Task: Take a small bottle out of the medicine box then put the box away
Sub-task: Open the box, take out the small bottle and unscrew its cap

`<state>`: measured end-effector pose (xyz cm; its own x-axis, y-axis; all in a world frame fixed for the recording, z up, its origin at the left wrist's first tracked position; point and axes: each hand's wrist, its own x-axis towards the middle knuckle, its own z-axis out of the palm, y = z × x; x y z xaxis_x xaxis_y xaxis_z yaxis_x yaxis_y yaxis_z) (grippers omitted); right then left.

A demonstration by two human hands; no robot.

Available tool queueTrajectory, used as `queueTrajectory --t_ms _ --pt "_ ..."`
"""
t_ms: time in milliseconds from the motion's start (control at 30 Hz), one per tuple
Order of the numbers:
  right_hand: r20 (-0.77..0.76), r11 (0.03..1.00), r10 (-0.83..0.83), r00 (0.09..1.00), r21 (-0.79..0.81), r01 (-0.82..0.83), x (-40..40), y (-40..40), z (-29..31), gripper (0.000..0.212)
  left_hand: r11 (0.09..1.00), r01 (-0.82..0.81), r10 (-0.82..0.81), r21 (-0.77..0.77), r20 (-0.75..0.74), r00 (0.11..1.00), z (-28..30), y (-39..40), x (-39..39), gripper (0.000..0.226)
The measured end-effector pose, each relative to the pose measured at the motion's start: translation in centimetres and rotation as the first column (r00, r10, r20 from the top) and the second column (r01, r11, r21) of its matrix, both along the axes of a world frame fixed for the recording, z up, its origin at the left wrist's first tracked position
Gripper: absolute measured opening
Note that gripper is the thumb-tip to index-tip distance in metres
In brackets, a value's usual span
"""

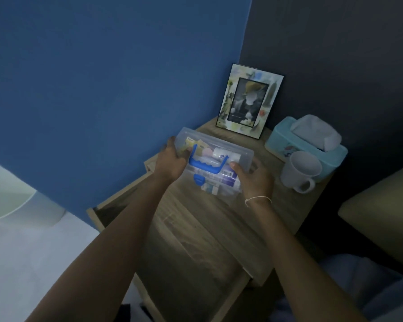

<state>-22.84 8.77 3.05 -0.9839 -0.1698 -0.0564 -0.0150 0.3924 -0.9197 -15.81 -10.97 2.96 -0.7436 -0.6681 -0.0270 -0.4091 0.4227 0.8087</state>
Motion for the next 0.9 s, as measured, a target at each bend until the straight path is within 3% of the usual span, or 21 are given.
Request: queueTrajectory --t_ms 167,233,300,367,900 --pt "-0.112 0.999 0.025 0.993 -0.019 -0.028 2.2 0.2 -2.3 0.062 0.999 0.005 -0.008 -0.042 -0.081 0.997 -1.3 0.6 0.6 0.075" --pt "-0.196 0.996 0.090 0.977 0.011 -0.089 4.0 0.5 -3.7 0.065 0.966 0.089 -0.109 -0.241 -0.068 0.992 -2.6 1.3 2.2 0.073" --pt "-0.283 0.990 0.133 0.950 0.090 -0.112 4.7 0.6 -4.8 0.067 0.866 0.201 -0.219 -0.458 0.014 0.976 -3.9 1.5 3.7 0.069" --pt "-0.304 0.987 0.136 0.943 0.119 -0.104 4.3 0.5 -5.3 0.063 0.778 0.246 -0.254 -0.578 0.070 0.965 -4.4 1.1 4.1 0.063" --pt "-0.258 0.985 0.156 0.954 0.115 -0.129 1.3 -0.8 -4.6 0.058 0.824 0.286 -0.285 -0.489 0.078 0.955 -2.9 0.1 1.2 0.055"
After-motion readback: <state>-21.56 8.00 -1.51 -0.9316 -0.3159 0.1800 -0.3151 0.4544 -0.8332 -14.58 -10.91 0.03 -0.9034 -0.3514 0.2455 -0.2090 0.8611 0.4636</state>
